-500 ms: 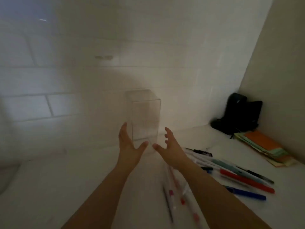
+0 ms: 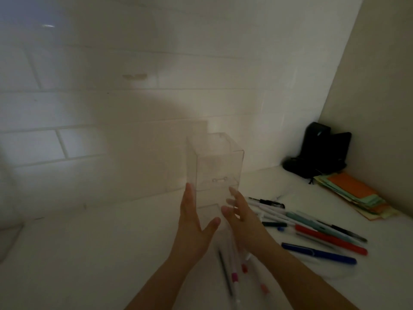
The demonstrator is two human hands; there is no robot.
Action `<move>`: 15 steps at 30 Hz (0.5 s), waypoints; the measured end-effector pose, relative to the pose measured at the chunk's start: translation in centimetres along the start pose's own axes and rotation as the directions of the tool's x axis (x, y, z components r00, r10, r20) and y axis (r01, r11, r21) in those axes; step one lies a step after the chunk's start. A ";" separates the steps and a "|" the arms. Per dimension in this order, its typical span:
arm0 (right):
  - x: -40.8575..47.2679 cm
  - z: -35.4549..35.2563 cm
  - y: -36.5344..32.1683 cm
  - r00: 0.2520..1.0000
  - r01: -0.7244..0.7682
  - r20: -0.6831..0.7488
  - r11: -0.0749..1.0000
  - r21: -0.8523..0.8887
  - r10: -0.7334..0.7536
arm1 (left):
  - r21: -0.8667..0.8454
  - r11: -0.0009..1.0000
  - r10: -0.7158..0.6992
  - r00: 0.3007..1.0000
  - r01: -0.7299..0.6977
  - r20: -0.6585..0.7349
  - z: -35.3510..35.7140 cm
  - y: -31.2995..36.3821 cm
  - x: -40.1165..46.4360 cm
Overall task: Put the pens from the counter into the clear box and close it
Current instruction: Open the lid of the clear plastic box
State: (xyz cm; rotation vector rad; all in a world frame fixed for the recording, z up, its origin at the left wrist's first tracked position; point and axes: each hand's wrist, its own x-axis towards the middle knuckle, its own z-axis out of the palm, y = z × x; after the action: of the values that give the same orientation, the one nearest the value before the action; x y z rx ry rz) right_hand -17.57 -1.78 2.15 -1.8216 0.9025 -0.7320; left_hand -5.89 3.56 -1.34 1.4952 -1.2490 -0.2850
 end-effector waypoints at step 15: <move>-0.1 -4.9 -4.8 0.932 0.298 -0.113 0.905 -0.305 -0.345 | -0.190 0.971 -0.096 0.962 0.147 0.256 -2.0 0.6 2.3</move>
State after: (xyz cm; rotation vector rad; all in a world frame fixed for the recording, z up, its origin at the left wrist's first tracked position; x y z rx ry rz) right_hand -20.27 -2.70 8.38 -2.2254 0.8532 -1.0149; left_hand -3.82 2.96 0.90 1.3875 -1.2778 -0.6798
